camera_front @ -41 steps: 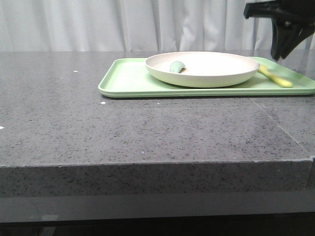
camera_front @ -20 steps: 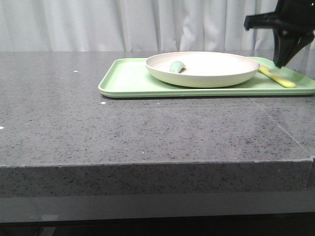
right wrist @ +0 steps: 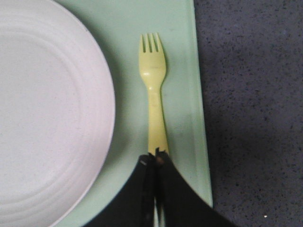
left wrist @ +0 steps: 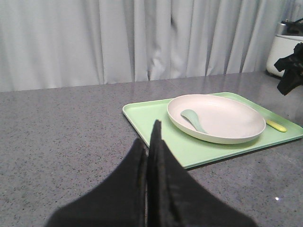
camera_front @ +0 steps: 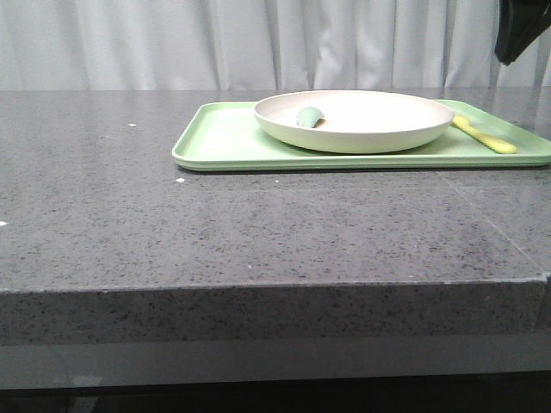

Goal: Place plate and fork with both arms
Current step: 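Lower the fork onto the tray, open the right gripper, raise it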

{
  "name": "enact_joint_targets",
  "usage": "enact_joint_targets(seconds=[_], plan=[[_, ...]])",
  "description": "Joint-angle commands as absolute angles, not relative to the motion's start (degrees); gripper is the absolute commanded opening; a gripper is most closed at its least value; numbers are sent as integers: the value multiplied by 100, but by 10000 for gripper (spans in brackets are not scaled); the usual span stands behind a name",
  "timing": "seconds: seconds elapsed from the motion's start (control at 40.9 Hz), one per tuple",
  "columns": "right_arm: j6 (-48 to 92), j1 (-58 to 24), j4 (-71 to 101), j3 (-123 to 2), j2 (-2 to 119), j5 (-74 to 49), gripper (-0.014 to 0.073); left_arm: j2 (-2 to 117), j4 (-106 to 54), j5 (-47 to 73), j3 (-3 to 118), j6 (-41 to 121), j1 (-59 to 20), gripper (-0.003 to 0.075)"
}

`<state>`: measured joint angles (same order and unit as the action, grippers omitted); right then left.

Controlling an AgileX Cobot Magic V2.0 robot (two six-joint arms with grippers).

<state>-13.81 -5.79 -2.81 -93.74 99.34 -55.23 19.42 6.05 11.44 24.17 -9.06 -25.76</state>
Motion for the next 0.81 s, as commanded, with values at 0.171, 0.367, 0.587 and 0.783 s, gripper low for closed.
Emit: enact_joint_targets(seconds=[0.171, 0.367, 0.587, 0.783], plan=[[-1265, -549, -374, -9567, 9293, -5449, -112, 1974, 618, 705, 2576, -900, -2617, -18], [-813, -553, -146, -9300, 8722, -5481, -112, 1974, 618, 705, 2576, -900, -2617, -18], [-411, -553, 0, -8240, 7615, -4952, -112, 1974, 618, 705, 2576, -900, -2617, -18], [-201, -553, 0, -6794, 6409, -4011, -112, 1974, 618, 705, 2576, -900, -2617, -18]])
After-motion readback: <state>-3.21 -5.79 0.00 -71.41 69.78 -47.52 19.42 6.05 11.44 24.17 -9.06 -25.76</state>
